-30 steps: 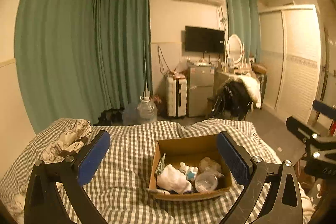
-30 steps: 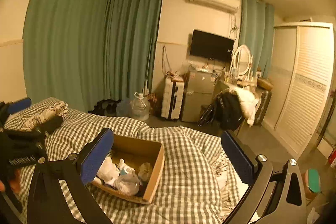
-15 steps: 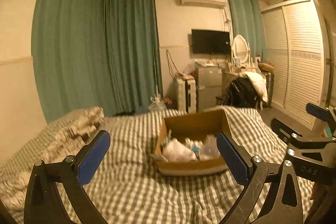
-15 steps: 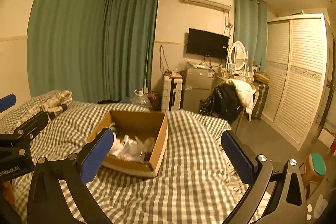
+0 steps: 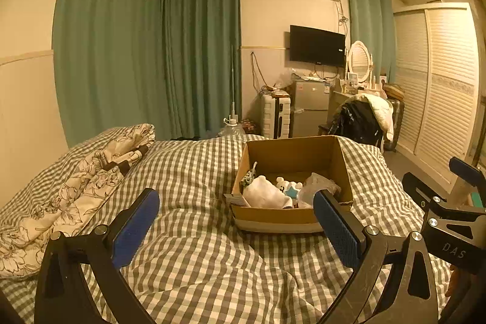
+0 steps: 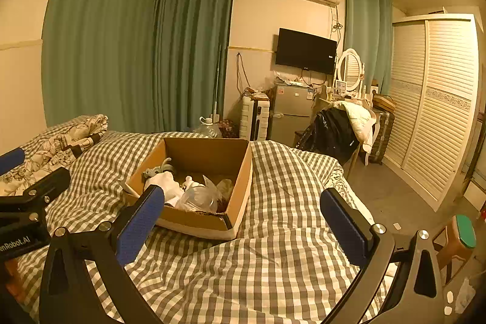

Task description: Organize objects

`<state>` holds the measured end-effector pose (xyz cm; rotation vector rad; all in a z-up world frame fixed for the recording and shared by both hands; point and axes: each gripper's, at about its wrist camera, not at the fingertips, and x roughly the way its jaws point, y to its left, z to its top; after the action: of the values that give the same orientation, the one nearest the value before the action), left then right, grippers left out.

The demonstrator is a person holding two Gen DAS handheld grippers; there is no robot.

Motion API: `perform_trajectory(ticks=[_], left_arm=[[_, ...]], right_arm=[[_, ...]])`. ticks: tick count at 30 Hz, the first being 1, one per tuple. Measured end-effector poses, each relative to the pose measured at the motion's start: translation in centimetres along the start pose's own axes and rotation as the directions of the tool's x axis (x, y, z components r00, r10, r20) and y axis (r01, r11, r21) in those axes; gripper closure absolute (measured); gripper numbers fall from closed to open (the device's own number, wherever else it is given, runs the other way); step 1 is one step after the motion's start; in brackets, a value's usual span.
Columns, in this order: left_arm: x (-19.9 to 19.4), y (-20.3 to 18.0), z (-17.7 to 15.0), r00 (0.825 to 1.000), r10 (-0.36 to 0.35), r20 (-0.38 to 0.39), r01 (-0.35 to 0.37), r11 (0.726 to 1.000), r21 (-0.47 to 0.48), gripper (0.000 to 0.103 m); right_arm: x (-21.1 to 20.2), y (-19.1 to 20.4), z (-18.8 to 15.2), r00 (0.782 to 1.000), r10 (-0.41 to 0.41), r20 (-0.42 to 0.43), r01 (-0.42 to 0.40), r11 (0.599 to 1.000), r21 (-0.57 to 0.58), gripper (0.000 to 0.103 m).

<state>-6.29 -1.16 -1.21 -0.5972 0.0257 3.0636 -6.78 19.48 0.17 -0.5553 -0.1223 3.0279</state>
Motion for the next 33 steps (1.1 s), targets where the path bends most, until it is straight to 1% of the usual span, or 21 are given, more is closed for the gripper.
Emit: perform_trajectory(ticks=[6,20,29,33], left_arm=[[-0.22,0.38,-0.03,1.000,0.001,0.001,-0.001,1.000,-0.012,0.000],[-0.30,0.03,0.01,1.000,-0.014,-0.009,0.014,1.000,-0.002,0.000],[-0.08,-0.03,0.06,1.000,-0.005,-0.020,0.005,1.000,-0.001,0.000],[0.06,-0.11,0.11,0.999,-0.028,-0.033,0.028,1.000,0.006,0.000]], right_arm=[[0.02,-0.09,0.01,1.000,-0.003,-0.006,0.003,1.000,0.002,0.000],[-0.29,-0.45,0.07,1.000,-0.009,-0.006,0.009,1.000,0.003,0.000],[-0.48,-0.49,0.01,1.000,-0.011,-0.007,0.011,1.000,0.002,0.000],[-0.51,-0.46,0.03,1.000,-0.009,-0.008,0.009,1.000,0.000,0.000]])
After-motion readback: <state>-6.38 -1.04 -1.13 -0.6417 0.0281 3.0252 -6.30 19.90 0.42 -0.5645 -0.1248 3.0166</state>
